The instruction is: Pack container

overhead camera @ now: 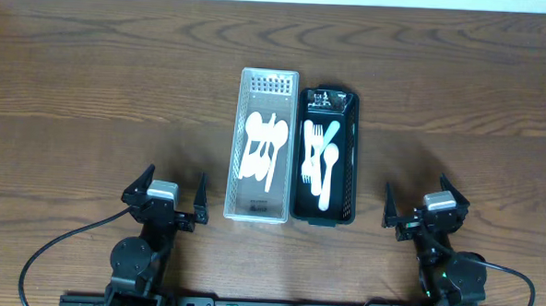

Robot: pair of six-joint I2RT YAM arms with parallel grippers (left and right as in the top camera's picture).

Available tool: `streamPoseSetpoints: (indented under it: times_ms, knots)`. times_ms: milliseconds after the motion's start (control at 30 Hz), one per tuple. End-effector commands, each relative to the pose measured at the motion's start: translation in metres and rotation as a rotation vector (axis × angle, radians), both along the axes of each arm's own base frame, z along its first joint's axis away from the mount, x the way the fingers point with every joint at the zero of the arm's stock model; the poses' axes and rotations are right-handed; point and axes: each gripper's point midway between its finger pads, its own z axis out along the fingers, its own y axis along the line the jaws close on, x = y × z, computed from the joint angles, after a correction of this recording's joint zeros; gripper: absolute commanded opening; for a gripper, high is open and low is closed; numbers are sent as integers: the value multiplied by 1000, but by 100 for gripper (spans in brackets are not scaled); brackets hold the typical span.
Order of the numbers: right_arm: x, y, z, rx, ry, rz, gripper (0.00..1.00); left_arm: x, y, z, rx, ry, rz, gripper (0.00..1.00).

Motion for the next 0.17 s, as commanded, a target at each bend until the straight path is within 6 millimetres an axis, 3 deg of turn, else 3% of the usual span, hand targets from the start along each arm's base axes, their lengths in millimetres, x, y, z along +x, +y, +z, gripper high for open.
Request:
streamPoseSetpoints:
  times_ms: [0,133]
  knots:
    - [0,-1,-2,-10,-1,-1,99,0,0,-16,2,46,1,98]
    - [0,-1,-2,-10,-1,-1,99,0,0,-16,2,46,1,98]
